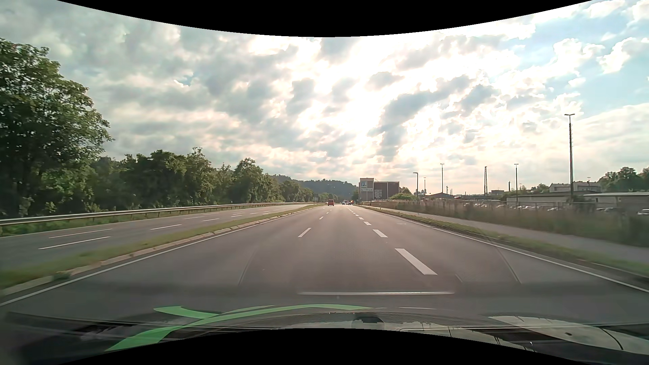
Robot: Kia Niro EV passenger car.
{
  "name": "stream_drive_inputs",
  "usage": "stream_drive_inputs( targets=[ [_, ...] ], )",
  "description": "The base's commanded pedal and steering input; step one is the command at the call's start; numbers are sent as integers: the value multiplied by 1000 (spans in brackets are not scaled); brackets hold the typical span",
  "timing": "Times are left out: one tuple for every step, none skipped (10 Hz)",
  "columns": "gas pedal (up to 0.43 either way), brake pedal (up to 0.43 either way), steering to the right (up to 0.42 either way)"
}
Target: Follow the waypoints while adhering to traffic rules and regulations
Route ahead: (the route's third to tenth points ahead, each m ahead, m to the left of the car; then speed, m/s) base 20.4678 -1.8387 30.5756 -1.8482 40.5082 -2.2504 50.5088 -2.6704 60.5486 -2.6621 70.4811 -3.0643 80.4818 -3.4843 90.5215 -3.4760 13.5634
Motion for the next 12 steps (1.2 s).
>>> stream_drive_inputs(
  targets=[
    [110, 0, -3],
    [110, 0, -3],
    [118, 0, -3],
    [130, 0, -3],
    [138, 0, -3],
    [138, 0, -3],
    [138, 0, -3],
    [138, 0, -2],
    [138, 0, -2],
    [138, 0, -1],
    [138, 0, 0],
    [138, 0, 1]
  ],
)
